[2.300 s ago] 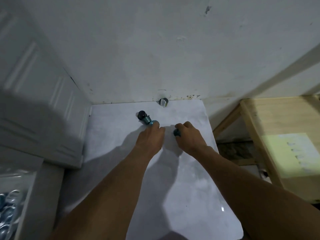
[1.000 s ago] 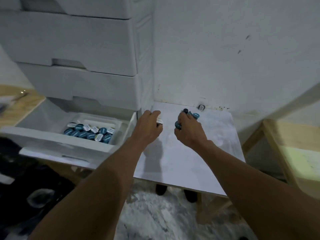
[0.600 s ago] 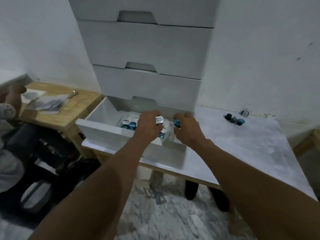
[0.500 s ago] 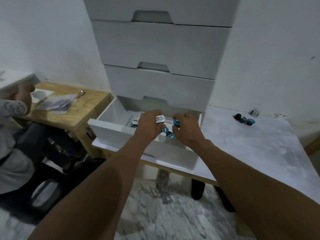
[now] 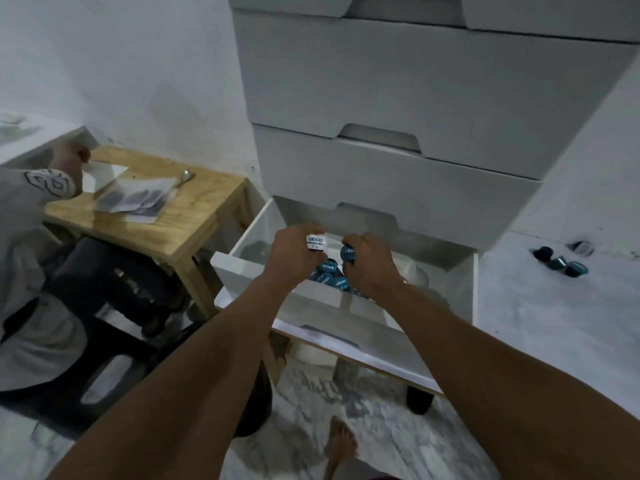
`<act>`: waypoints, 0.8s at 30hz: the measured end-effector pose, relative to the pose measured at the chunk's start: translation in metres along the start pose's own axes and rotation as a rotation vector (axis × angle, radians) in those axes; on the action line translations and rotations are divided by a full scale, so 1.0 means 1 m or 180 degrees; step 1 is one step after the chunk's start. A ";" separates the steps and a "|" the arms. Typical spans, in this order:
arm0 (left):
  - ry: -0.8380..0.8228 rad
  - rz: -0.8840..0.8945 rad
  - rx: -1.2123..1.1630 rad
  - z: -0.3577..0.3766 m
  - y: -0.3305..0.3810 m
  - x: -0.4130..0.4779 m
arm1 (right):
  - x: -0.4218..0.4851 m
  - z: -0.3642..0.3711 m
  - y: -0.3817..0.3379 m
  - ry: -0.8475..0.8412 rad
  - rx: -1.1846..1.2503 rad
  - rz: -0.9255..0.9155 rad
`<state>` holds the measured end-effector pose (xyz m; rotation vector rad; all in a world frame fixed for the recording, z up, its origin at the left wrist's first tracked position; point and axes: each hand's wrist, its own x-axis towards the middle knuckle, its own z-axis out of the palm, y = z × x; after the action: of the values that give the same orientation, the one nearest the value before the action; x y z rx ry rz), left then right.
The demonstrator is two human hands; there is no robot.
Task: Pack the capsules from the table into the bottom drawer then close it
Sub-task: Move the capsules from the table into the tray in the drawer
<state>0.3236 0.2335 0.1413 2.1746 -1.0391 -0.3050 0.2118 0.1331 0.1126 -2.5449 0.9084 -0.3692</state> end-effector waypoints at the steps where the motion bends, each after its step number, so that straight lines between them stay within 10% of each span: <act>1: -0.0014 -0.0056 -0.0023 0.001 -0.004 0.008 | 0.010 0.005 0.001 -0.0034 0.0013 0.0003; 24: -0.1230 0.0923 0.0936 0.039 -0.084 0.126 | 0.079 0.065 0.014 -0.0148 0.0258 0.0896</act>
<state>0.4366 0.1553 0.0664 2.2265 -1.6876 -0.4727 0.2877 0.0905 0.0577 -2.3010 1.1886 -0.2542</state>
